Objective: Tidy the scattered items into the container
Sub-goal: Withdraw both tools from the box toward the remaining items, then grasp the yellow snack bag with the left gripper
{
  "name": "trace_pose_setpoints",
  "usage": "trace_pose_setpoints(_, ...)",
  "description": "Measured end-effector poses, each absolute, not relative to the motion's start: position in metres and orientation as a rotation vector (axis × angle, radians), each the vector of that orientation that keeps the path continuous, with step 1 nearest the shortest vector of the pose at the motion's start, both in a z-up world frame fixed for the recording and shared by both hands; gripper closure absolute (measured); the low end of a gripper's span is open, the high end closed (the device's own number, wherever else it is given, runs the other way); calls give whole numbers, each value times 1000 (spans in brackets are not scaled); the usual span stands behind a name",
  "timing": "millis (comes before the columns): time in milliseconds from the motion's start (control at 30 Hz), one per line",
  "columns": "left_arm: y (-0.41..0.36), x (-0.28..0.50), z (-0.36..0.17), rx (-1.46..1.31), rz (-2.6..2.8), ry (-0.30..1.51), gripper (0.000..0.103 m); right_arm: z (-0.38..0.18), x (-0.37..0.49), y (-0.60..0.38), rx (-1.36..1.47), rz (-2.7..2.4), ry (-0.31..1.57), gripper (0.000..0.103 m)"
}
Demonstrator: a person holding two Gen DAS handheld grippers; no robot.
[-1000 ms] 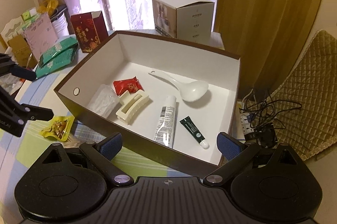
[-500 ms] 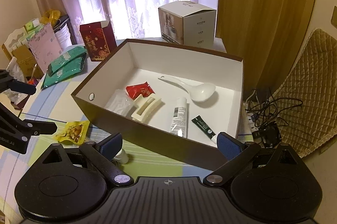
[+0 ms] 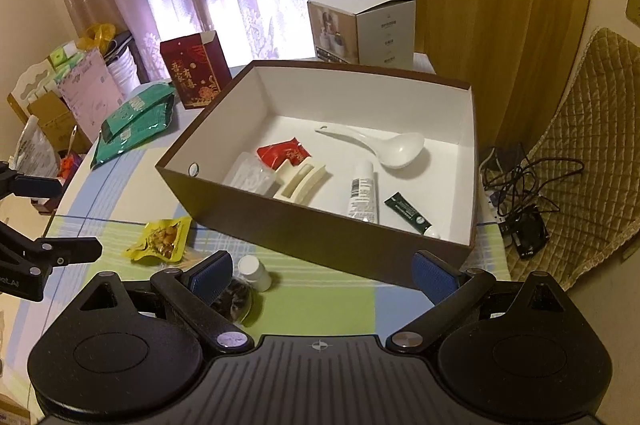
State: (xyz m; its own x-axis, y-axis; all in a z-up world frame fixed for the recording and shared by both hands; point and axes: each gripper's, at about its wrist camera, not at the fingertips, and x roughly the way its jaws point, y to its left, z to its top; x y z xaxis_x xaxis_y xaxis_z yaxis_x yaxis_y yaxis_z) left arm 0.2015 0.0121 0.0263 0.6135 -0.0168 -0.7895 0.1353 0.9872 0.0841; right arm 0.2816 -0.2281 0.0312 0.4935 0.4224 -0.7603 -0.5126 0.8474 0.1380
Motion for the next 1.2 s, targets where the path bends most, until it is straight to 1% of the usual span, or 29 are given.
trace_pose_setpoints(300, 34, 173, 5, 140, -64, 903, 6, 11, 269, -225, -90, 600, 910, 2)
trace_pose_setpoints(567, 54, 153, -20, 75, -71, 933, 12, -17, 259, -223, -83, 604, 945, 2)
trace_pose_setpoints(700, 57, 147, -28, 110, -59, 926, 14, -27, 261, -224, -52, 591, 968, 2)
trace_pose_setpoints(833, 56, 148, -34, 164, -59, 922, 20, -32, 260, -222, -30, 595, 961, 2)
trace_pose_setpoints(967, 56, 151, -42, 210, -68, 923, 23, -40, 258, -217, -43, 605, 980, 2)
trace_pose_setpoints(1133, 56, 156, -58, 285, -91, 937, 40, -52, 258, -217, -43, 594, 1015, 2)
trace_pose_setpoints(1200, 56, 158, -66, 333, -100, 939, 44, -56, 258, -217, -47, 583, 1025, 2)
